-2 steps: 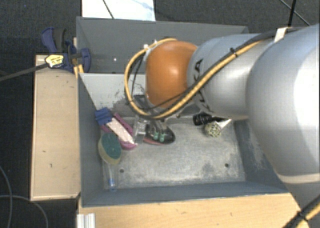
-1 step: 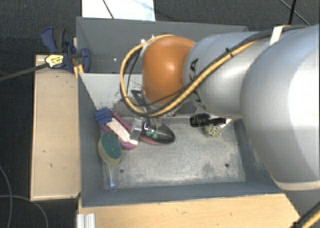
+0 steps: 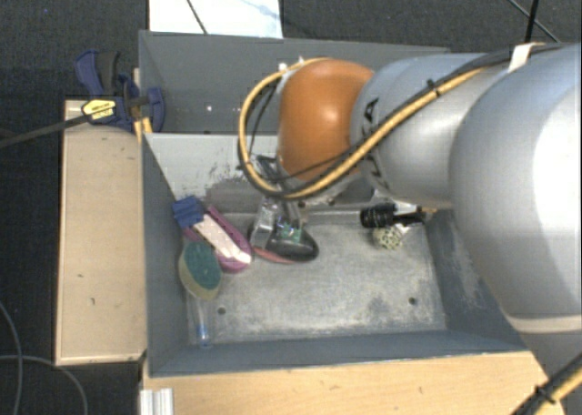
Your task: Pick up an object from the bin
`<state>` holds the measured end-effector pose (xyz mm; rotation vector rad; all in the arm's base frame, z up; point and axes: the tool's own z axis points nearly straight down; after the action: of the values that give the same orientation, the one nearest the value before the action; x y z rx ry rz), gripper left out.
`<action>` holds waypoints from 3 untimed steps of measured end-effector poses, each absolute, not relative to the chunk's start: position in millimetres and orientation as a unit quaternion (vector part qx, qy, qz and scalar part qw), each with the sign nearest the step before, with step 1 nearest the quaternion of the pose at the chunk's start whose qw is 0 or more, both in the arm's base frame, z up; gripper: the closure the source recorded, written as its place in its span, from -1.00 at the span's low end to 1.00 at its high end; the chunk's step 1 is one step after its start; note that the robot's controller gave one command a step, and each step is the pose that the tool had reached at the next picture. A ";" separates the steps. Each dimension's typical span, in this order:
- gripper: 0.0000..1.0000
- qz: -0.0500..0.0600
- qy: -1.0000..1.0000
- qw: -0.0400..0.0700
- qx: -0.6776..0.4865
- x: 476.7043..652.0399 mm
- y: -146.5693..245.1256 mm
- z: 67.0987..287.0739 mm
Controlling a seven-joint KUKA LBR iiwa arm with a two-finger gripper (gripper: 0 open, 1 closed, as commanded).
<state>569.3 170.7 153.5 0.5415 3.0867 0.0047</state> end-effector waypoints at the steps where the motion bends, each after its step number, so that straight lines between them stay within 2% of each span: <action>1: 1.00 0.002 0.984 0.003 0.178 580.9 169.3 193.8; 2: 1.00 0.000 0.984 -0.002 0.181 548.1 185.7 150.1; 3: 1.00 0.001 0.984 0.002 0.178 553.6 193.8 161.5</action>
Offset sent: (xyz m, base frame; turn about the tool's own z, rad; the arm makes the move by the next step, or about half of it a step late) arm 0.0096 -0.0017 0.0371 0.0149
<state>553.6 193.8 161.5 0.5591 3.0874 0.0040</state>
